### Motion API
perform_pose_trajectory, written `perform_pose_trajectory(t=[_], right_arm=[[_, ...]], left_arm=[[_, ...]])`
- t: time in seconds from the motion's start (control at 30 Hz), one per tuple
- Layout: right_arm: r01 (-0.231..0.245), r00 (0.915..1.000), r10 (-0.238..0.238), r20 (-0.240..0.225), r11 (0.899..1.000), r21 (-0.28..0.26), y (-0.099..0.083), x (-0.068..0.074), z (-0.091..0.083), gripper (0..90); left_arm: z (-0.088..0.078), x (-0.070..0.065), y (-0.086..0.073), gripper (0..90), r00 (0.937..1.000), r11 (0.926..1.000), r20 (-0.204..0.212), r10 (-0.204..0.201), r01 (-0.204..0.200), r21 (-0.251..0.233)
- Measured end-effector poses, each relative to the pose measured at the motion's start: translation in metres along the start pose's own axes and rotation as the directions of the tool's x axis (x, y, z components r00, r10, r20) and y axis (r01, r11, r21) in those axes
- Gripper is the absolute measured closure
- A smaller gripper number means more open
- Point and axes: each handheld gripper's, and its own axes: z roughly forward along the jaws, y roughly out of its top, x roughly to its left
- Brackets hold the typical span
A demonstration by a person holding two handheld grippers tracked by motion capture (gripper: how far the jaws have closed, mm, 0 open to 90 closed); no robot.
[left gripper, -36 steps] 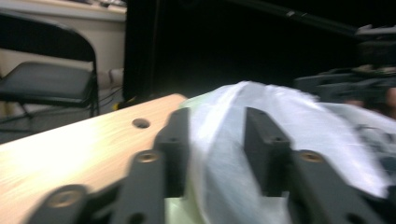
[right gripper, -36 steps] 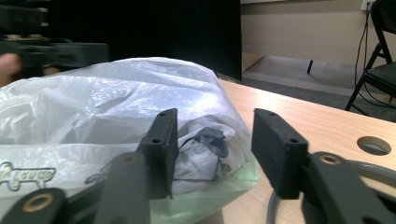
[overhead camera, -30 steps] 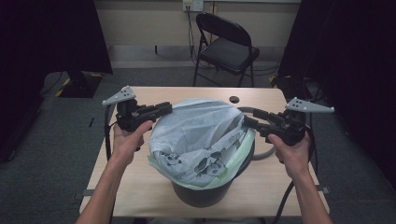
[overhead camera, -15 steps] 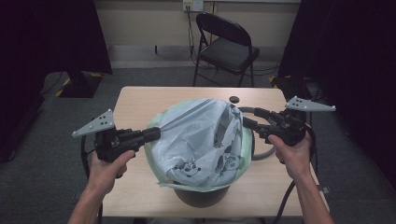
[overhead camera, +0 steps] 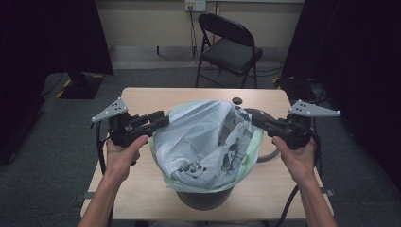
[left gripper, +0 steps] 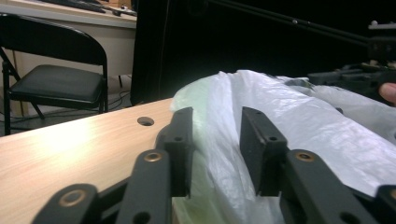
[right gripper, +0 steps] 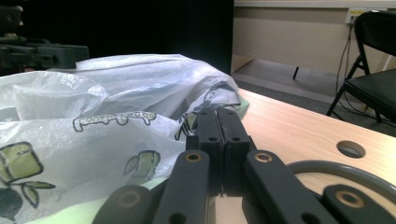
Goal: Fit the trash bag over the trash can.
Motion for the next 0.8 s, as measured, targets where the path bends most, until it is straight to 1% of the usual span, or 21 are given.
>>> perform_pose_trajectory(t=[0.03,0.07,0.13,0.2,0.23,0.3,0.33,0.4,0.5,0.53,0.6,0.63,0.67,0.7,0.73,0.77,0.8], right_arm=[[0.004,0.9999,-0.005,0.013,1.000,0.010,-0.001,0.000,-0.001,90.0],[0.007,0.9998,-0.007,0.020,1.000,0.014,-0.003,-0.001,-0.001,90.0],[0.018,0.9996,-0.019,0.023,1.000,0.024,-0.009,-0.003,-0.001,90.0],[0.013,0.9999,-0.013,0.008,1.000,0.020,-0.018,-0.005,0.001,90.0],[0.011,0.9999,-0.011,0.001,1.000,0.023,-0.023,-0.007,0.002,90.0],[0.001,0.9999,-0.001,-0.014,1.000,0.016,-0.032,-0.009,0.005,90.0],[-0.006,0.9998,0.006,-0.019,1.000,0.016,-0.036,-0.010,0.007,90.0],[-0.003,0.9993,0.004,-0.038,1.000,0.027,-0.043,-0.012,0.010,90.0],[0.007,0.9989,-0.004,-0.046,0.998,0.066,-0.055,-0.012,0.019,90.0],[0.011,0.9991,-0.008,-0.041,0.997,0.072,-0.059,-0.011,0.021,90.0],[0.009,0.9983,-0.004,-0.058,0.996,0.086,-0.062,-0.012,0.025,90.0],[0.012,0.9983,-0.008,-0.058,0.997,0.078,-0.063,-0.011,0.026,90.0],[0.022,0.9977,-0.017,-0.066,0.997,0.077,-0.065,-0.010,0.028,90.0],[0.047,0.9975,-0.042,-0.057,0.995,0.093,-0.067,-0.007,0.030,90.0],[0.067,0.9968,-0.062,-0.049,0.993,0.102,-0.069,-0.007,0.031,90.0],[0.063,0.9966,-0.057,-0.059,0.992,0.106,-0.069,-0.008,0.031,90.0],[0.047,0.9974,-0.041,-0.059,0.993,0.105,-0.070,-0.010,0.030,90.0]], left_arm=[[0.000,0.000,0.000,69.3,1.0000,1.0000,0.000,0.000,0.000,0.000],[0.000,0.003,0.000,71.0,0.9999,0.9999,0.001,-0.011,0.011,-0.005],[0.000,0.003,-0.001,76.0,0.9999,0.9999,-0.005,-0.014,0.014,-0.006],[0.000,0.004,-0.001,77.5,0.9998,0.9998,-0.008,-0.018,0.017,-0.013],[0.000,0.004,0.000,79.3,0.9996,0.9995,-0.012,-0.025,0.024,-0.019],[0.000,0.004,0.001,84.0,0.9997,0.9996,-0.017,-0.019,0.018,-0.022],[0.000,0.004,0.001,85.5,0.9996,0.9995,-0.018,-0.022,0.022,-0.022],[0.000,0.005,0.002,88.5,0.9997,0.9996,-0.017,-0.018,0.018,-0.021],[0.000,0.006,0.002,90.0,0.9996,0.9995,-0.013,-0.024,0.024,-0.019],[0.000,0.006,0.002,90.0,0.9997,0.9996,-0.014,-0.022,0.022,-0.020],[0.000,0.007,0.003,90.0,0.9993,0.9998,-0.035,-0.017,0.017,-0.014],[0.001,0.009,0.002,90.0,0.9983,0.9997,-0.053,-0.023,0.023,-0.007],[0.001,0.010,0.002,90.0,0.9971,0.9995,-0.069,-0.030,0.030,-0.001],[0.002,0.012,0.000,90.0,0.9958,0.9995,-0.086,-0.032,0.032,0.007],[0.004,0.013,-0.002,90.0,0.9942,0.9994,-0.106,-0.020,0.022,0.027],[0.005,0.015,-0.005,90.0,0.9925,0.9989,-0.121,-0.019,0.024,0.040],[0.006,0.017,-0.008,90.0,0.9935,0.9984,-0.108,-0.037,0.042,0.038]])
